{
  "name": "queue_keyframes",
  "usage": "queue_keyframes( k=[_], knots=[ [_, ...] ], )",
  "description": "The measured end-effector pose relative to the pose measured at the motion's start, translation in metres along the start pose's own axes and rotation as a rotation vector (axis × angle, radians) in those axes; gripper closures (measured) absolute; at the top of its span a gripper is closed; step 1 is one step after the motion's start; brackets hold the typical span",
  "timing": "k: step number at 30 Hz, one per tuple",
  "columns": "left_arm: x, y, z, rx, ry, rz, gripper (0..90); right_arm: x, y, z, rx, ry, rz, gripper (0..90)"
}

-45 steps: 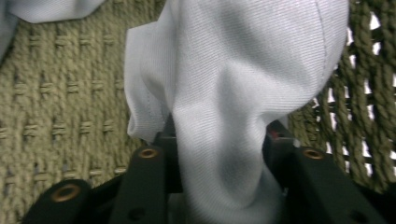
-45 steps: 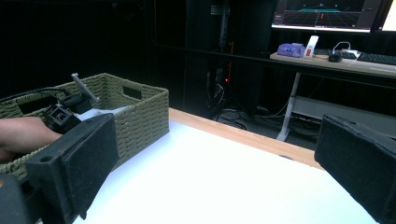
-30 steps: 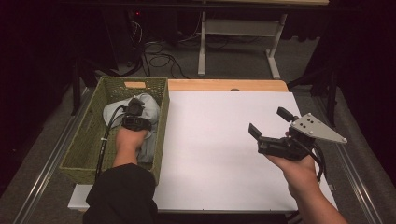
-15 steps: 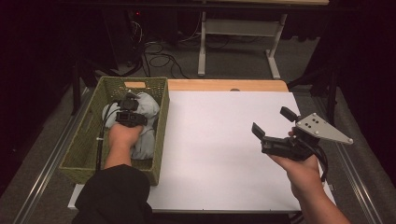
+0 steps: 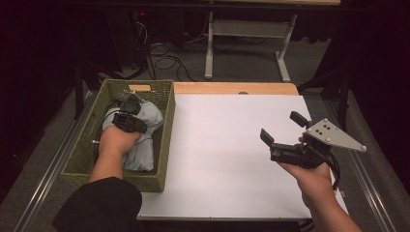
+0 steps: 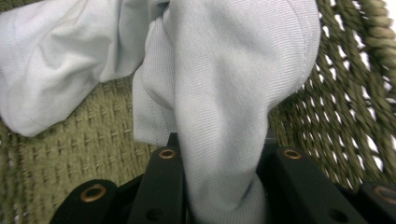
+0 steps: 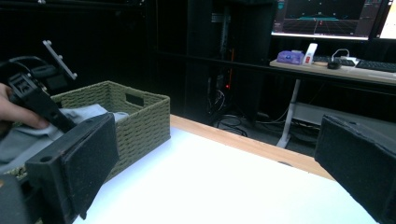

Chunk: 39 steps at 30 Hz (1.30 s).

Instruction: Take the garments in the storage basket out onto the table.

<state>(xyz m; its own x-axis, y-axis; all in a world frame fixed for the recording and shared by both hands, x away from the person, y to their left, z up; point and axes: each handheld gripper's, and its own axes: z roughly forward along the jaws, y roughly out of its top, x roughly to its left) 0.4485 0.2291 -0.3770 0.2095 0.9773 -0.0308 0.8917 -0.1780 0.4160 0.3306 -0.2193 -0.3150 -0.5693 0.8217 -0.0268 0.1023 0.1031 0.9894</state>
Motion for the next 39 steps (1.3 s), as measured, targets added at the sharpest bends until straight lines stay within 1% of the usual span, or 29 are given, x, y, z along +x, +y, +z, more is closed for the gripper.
queue_keyframes(
  k=[2, 3, 4, 5, 6, 7, 9, 10, 11, 13, 14, 15, 20, 21, 23, 24, 25, 26, 29, 32, 34, 36, 37, 39],
  knots=[
    [0.000, -0.001, -0.002, 0.002, 0.000, 0.000, 73.4, 0.001, 0.000, 0.000, 0.001, 0.001, -0.001, 0.5],
    [0.000, -0.002, -0.008, 0.011, 0.005, 0.008, 73.5, 0.001, 0.000, 0.001, 0.003, 0.005, 0.000, 0.5],
    [0.000, -0.002, -0.008, 0.011, 0.005, 0.008, 73.5, 0.001, 0.000, 0.001, 0.003, 0.006, -0.001, 0.5],
    [0.001, -0.002, -0.015, 0.028, 0.004, 0.006, 73.4, 0.001, 0.000, 0.002, 0.003, 0.008, -0.003, 0.5],
    [0.001, -0.002, -0.015, 0.028, 0.004, 0.006, 73.4, 0.002, -0.001, 0.002, 0.003, 0.008, -0.002, 0.5],
    [0.003, -0.002, -0.020, 0.051, -0.001, -0.009, 73.4, 0.002, -0.001, 0.002, 0.006, 0.010, 0.000, 0.5],
    [0.003, -0.003, -0.027, 0.055, 0.005, -0.013, 73.4, 0.002, -0.001, 0.002, 0.009, 0.012, 0.000, 0.5],
    [0.003, -0.003, -0.027, 0.055, 0.005, -0.013, 73.4, 0.002, -0.001, 0.002, 0.009, 0.012, 0.000, 0.5],
    [0.002, -0.003, -0.032, 0.068, 0.002, -0.011, 73.4, 0.001, -0.001, 0.001, 0.009, 0.012, 0.000, 0.5],
    [0.001, -0.003, -0.039, 0.076, -0.002, -0.013, 73.4, 0.000, -0.001, 0.001, 0.007, 0.013, 0.000, 0.5],
    [0.001, -0.003, -0.039, 0.076, -0.002, -0.013, 73.4, 0.000, -0.001, 0.001, 0.007, 0.013, 0.000, 0.5],
    [0.001, -0.003, -0.043, 0.091, -0.008, -0.020, 73.4, 0.000, -0.001, 0.001, 0.009, 0.014, 0.002, 0.5],
    [0.001, 0.000, -0.057, 0.130, -0.021, -0.026, 73.4, 0.000, -0.001, 0.000, 0.008, 0.013, 0.002, 0.5],
    [0.001, 0.000, -0.059, 0.132, -0.021, -0.027, 73.4, 0.000, -0.001, 0.000, 0.008, 0.013, 0.001, 0.5],
    [0.001, 0.001, -0.065, 0.150, -0.025, -0.023, 73.4, 0.000, -0.001, 0.000, 0.007, 0.012, 0.001, 0.5],
    [0.001, 0.001, -0.065, 0.150, -0.025, -0.023, 73.4, 0.000, -0.001, 0.000, 0.008, 0.013, 0.002, 0.5],
    [0.001, 0.002, -0.070, 0.159, -0.024, -0.021, 73.4, 0.001, -0.001, 0.000, 0.008, 0.013, 0.000, 0.5],
    [0.001, 0.002, -0.074, 0.160, -0.023, -0.018, 73.4, 0.001, -0.001, 0.000, 0.008, 0.013, 0.000, 0.5],
    [0.002, 0.003, -0.084, 0.142, -0.015, -0.017, 73.4, 0.001, -0.001, -0.001, 0.008, 0.016, 0.000, 0.5],
    [0.002, 0.005, -0.093, 0.143, 0.000, -0.012, 73.4, 0.001, 0.000, -0.001, 0.004, 0.012, -0.002, 0.5],
    [0.004, 0.005, -0.099, 0.144, -0.001, -0.020, 73.4, 0.001, 0.001, -0.002, 0.000, 0.011, -0.005, 0.5],
    [0.004, 0.005, -0.101, 0.144, -0.001, -0.022, 73.4, 0.001, 0.001, -0.002, -0.003, 0.013, -0.004, 0.4],
    [0.005, 0.006, -0.106, 0.142, 0.002, -0.027, 73.4, 0.001, 0.001, -0.003, -0.004, 0.013, -0.007, 0.5],
    [0.007, 0.005, -0.110, 0.142, 0.001, -0.029, 73.4, 0.002, 0.002, -0.004, -0.010, 0.013, -0.015, 0.4]
  ],
)
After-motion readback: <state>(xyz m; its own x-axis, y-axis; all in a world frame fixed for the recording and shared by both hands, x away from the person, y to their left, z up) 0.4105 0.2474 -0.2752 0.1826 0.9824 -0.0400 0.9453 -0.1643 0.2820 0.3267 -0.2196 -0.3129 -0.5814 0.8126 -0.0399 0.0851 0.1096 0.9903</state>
